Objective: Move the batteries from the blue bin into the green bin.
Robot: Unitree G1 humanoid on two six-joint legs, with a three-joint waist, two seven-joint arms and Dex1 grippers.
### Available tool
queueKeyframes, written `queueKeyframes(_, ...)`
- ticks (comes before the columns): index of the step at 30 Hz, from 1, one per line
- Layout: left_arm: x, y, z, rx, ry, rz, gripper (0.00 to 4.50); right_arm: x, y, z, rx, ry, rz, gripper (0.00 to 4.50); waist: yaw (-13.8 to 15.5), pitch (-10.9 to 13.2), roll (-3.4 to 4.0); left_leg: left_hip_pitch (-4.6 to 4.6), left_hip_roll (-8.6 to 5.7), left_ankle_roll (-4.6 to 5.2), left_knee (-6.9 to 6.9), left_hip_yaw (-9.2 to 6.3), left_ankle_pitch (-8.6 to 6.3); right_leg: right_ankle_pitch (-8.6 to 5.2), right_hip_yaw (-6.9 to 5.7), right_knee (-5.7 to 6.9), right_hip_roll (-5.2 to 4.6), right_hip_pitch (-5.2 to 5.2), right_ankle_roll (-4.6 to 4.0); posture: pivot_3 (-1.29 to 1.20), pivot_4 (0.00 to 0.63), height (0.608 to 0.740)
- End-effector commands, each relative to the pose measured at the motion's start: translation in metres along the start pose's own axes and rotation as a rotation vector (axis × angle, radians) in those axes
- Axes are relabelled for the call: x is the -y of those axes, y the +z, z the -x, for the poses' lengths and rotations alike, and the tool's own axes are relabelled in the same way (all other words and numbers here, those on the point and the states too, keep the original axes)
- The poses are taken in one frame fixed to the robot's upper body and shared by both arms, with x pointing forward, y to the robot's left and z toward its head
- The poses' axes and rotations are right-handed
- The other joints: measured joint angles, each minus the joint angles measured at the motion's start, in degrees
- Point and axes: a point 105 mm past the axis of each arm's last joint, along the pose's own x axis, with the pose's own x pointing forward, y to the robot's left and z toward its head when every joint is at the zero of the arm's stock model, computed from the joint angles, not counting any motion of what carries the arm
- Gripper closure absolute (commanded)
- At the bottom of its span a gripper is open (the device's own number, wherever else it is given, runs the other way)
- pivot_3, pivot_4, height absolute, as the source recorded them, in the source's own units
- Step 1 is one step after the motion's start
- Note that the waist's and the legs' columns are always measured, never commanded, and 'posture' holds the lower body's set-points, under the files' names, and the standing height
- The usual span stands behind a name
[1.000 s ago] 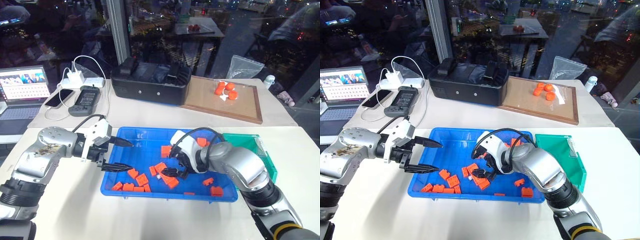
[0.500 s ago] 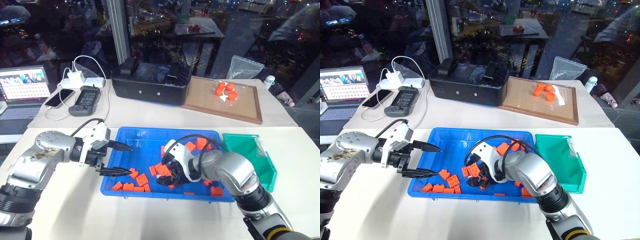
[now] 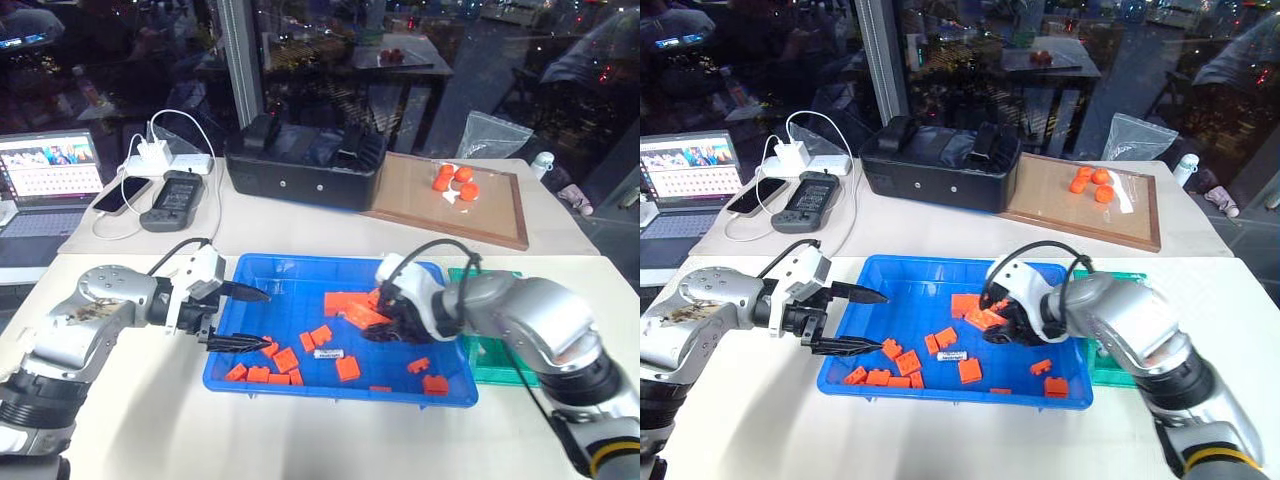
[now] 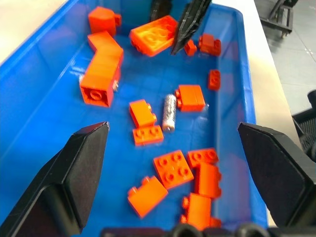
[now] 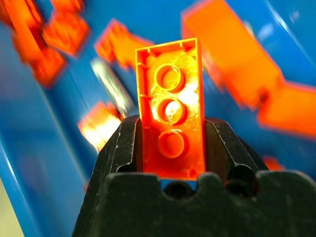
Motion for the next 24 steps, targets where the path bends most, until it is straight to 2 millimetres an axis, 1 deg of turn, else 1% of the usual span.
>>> queueKeyframes(1,-0.002,0.009,-0.004,0.027,0.010,-0.047,0.00,0.001,-0.004,-0.006,0.009,-0.015,0.053,3.13,-0.21,0.00,0.00,0.00,0.01,0.00,0.01,-0.02,0.00,0.00,0.00,0.02,0.02,0.00,0.01,0.00,0.150,0.735)
queueKeyframes(4,-0.002,0.010,-0.005,0.040,0.024,-0.047,0.00,0.008,-0.006,-0.011,0.007,-0.049,0.065,3.13,-0.41,0.00,0.00,0.01,0.02,0.00,0.01,-0.08,0.00,0.13,0.04,0.08,0.09,-0.03,0.23,0.00,0.150,0.735)
queueKeyframes(7,-0.001,0.009,-0.006,0.043,0.035,-0.047,0.00,0.018,-0.007,-0.015,-0.007,-0.095,0.107,3.13,-0.23,0.00,0.00,0.02,0.01,0.00,0.04,-0.09,0.00,0.13,0.03,0.08,0.09,-0.02,0.24,0.00,0.150,0.735)
queueKeyframes(12,-0.001,0.008,-0.005,0.046,0.056,-0.044,0.00,0.024,-0.007,-0.016,-0.018,-0.106,0.149,3.13,-0.03,0.01,0.00,0.01,-0.01,0.00,0.06,-0.07,0.00,0.13,0.03,0.07,0.05,-0.03,0.25,0.00,0.150,0.735)
queueKeyframes(14,-0.001,0.006,-0.005,0.043,0.060,-0.042,0.00,0.027,-0.005,-0.013,-0.020,-0.106,0.159,2.12,-0.03,0.01,0.00,0.02,0.00,0.00,0.06,-0.08,0.00,0.13,0.01,0.06,0.05,-0.02,0.25,0.00,0.150,0.735)
queueKeyframes(15,-0.001,0.004,-0.006,0.042,0.061,-0.041,0.00,0.029,-0.003,-0.010,-0.020,-0.106,0.175,1.95,-0.03,0.01,0.00,0.01,0.00,0.00,0.06,-0.08,0.00,0.13,0.01,0.06,0.05,-0.02,0.24,0.00,0.150,0.735)
queueKeyframes(16,-0.002,0.004,-0.006,0.041,0.062,-0.042,0.00,0.030,0.002,-0.007,-0.017,-0.106,0.191,1.58,-0.02,0.01,0.00,0.01,0.00,0.00,0.06,-0.08,0.00,0.13,0.00,0.06,0.05,-0.02,0.24,0.00,0.150,0.735)
queueKeyframes(17,-0.004,0.004,-0.005,0.040,0.065,-0.045,0.00,0.030,0.009,-0.003,-0.004,-0.103,0.206,1.21,-0.03,0.01,0.01,0.00,0.00,0.00,0.05,-0.08,0.00,0.13,0.00,0.06,0.05,-0.03,0.24,0.00,0.150,0.735)
queueKeyframes(18,-0.006,0.006,-0.004,0.038,0.070,-0.054,0.00,0.028,0.021,0.001,0.030,-0.090,0.215,0.87,-0.06,0.01,0.01,0.00,0.00,0.00,0.06,-0.07,0.00,0.13,0.00,0.07,0.04,-0.05,0.24,0.00,0.150,0.735)
queueKeyframes(20,-0.010,0.009,-0.002,0.037,0.073,-0.064,0.00,0.022,0.040,0.005,0.082,-0.056,0.234,0.20,-0.14,0.01,0.01,0.01,0.01,0.00,0.04,-0.07,0.00,0.12,0.00,0.09,0.05,-0.06,0.21,0.00,0.150,0.735)
queueKeyframes(21,-0.011,0.010,-0.001,0.033,0.074,-0.070,0.00,0.016,0.046,0.004,0.102,-0.030,0.248,0.04,-0.18,0.01,0.01,0.02,0.04,0.00,0.04,-0.07,0.00,0.14,0.00,0.09,0.09,-0.07,0.19,0.00,0.150,0.735)
queueKeyframes(22,-0.013,0.010,-0.001,0.028,0.074,-0.075,0.00,0.010,0.051,0.003,0.116,-0.003,0.255,0.04,-0.17,0.01,0.00,0.02,0.07,0.00,0.04,-0.08,0.00,0.15,0.00,0.09,0.12,-0.06,0.17,0.00,0.150,0.735)
queueKeyframes(24,-0.015,0.011,0.001,0.024,0.077,-0.083,0.00,-0.008,0.061,-0.003,0.157,0.089,0.241,0.04,-0.11,0.00,0.01,0.02,0.08,0.00,0.01,-0.08,0.00,0.14,-0.04,0.09,0.14,-0.05,0.16,0.00,0.150,0.735)
